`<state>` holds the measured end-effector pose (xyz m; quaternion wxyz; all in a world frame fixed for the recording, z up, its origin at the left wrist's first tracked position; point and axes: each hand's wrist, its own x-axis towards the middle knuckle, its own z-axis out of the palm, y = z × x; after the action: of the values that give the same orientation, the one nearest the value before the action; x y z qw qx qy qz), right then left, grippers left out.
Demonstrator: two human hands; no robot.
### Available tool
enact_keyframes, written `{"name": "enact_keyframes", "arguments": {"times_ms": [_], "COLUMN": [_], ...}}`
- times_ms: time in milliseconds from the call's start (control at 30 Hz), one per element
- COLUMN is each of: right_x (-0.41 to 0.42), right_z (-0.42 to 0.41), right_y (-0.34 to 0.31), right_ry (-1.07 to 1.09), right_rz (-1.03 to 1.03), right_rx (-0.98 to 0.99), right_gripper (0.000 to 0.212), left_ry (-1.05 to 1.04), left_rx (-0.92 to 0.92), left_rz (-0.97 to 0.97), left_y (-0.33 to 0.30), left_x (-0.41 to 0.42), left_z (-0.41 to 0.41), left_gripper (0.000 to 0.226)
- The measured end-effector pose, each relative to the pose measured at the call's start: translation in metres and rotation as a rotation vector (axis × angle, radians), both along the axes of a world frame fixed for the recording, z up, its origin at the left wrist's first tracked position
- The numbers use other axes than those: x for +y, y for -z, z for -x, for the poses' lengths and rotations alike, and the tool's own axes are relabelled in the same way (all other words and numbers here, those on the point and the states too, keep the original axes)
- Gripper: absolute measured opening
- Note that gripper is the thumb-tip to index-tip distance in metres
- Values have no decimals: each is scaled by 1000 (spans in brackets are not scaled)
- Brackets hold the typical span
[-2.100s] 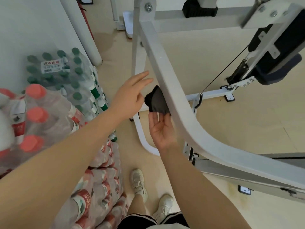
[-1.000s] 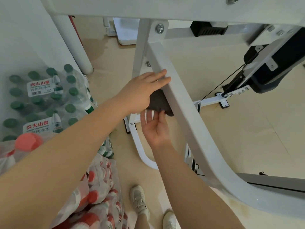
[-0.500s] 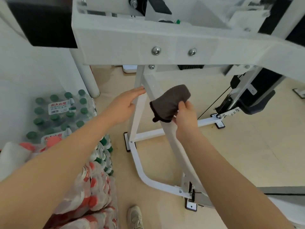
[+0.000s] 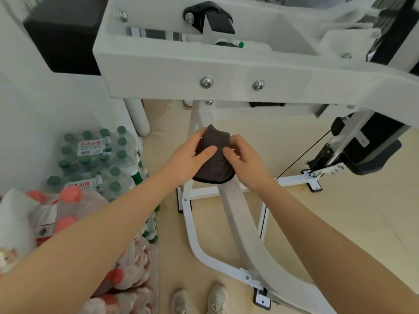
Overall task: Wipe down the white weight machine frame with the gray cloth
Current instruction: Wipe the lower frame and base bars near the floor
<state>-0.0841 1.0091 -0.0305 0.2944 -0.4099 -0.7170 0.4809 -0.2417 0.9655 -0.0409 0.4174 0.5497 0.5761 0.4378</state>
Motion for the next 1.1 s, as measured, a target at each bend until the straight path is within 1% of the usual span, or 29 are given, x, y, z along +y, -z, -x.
{"name": "enact_keyframes", "arguments": {"times_ms": [100,167,233,300,400,433,467,533,567,667,733,800,867,900,933,1000,1033,1100], "right_x": [5,9,10,11,9,9,8,7,7,6,6,8,12,16,19,29,34,44], "right_z": [-14,-19,-17,-8,5,8,11,16,18,24,30,36,42,46,50,57,61,70], "right_y": [-20,-35,-47,-56,-65,-69,-73,-79,-83,-94,-103,-113,-121,-124,-127,-133,-138,-153], "right_ry": [-223,-371,-435,-472,-500,-512,-533,-563,-557,-558,-584,-556,-470,-421,-369,-266,-224,-157], "right_rz": [147,240,289,296,357,348,302,212,186,124,73,-8,-130,-171,-191,-242,-314,-481], "right_rx": [166,253,292,286,265,253,227,169,148,151,149,131,114,113,114,83,44,-33], "right_gripper": [12,15,15,19,32,34,31,18,11,4,14,23,24,23,21,16,14,12], "left_ry": [-54,-60,-90,-150,-229,-259,-287,-290,-268,-236,-292,-357,-371,-355,-323,-221,-179,-161], "left_rx": [-115,-93,-59,-19,-69,-85,-87,-109,-142,-263,-358,-399,-329,-260,-188,-50,21,173], "left_rz": [-68,-97,-90,-94,-116,-132,-152,-184,-196,-195,-186,-191,-194,-196,-189,-128,-86,-35], "left_y": [-26,-42,-54,-65,-77,-81,-85,-93,-97,-102,-107,-111,-114,-114,-115,-118,-121,-129], "left_x": [-17,-29,-40,-48,-59,-62,-66,-73,-76,-78,-76,-74,-71,-68,-66,-61,-59,-54], "left_z": [-6,-8,-10,-9,-5,-3,-2,-1,-1,2,8,18,27,32,36,48,54,68], "left_gripper": [35,28,23,21,16,16,21,31,31,29,27,26,22,17,10,9,8,8]}}
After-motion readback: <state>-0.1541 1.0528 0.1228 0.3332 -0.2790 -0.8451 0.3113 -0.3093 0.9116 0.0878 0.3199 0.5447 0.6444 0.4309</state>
